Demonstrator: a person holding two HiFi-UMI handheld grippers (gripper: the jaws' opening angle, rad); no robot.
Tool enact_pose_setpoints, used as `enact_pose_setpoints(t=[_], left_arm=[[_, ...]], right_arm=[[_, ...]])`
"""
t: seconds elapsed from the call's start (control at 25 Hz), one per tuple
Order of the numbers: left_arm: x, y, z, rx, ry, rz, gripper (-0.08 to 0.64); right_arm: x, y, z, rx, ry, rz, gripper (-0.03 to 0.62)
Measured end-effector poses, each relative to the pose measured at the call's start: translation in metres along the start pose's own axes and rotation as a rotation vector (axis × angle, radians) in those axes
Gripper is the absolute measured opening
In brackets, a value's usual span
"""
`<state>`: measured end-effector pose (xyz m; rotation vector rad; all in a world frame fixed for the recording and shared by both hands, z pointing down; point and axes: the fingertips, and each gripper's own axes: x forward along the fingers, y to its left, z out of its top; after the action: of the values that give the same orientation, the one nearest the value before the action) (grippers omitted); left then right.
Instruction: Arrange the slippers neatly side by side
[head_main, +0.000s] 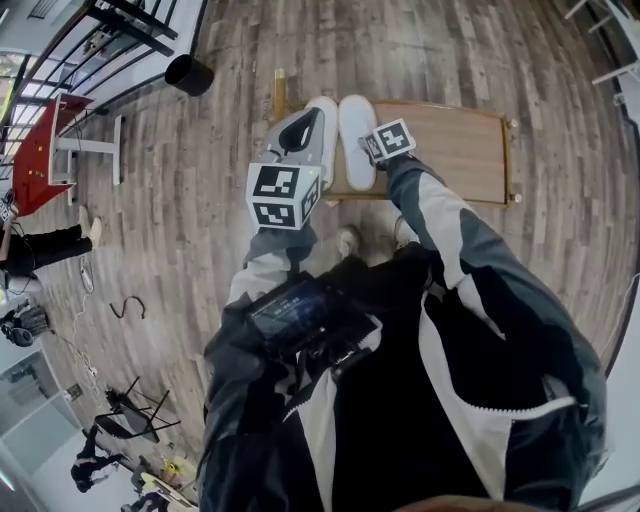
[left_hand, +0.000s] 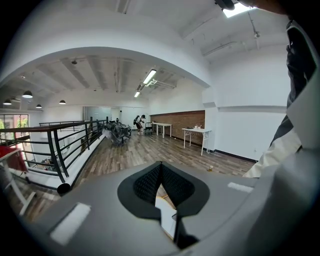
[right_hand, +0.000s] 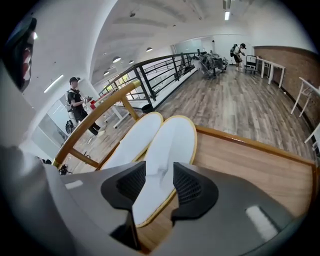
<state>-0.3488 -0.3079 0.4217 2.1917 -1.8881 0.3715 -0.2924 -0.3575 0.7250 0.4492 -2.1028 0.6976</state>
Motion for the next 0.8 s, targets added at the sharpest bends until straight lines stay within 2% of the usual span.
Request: enact_pose_setpoints(t=[0.16, 0.2, 0.52, 0.8], left_arm=[[-0.003, 0.009, -0.004, 0.001, 0.005, 0.012, 0.005], [-0.004, 0.01, -0.004, 0.0, 0.006, 0.013, 0.005], [0.004, 0.004, -0.001, -0.002, -0.007, -0.012, 0.005], [0.019, -0.014, 0.003, -0.011, -0.03, -0.066, 0.005]], right_arm=[[0.009, 0.004, 0.001, -0.006, 0.012, -0.015, 0.045], [0.01, 0.004, 0.001, -0.005, 0.014, -0.013, 0.026], [-0.005, 0.002, 0.005, 0.032, -0.034, 0.017, 0.021], [-0.067, 0.007, 0.036, -0.006, -0.219, 0.045, 0.021]])
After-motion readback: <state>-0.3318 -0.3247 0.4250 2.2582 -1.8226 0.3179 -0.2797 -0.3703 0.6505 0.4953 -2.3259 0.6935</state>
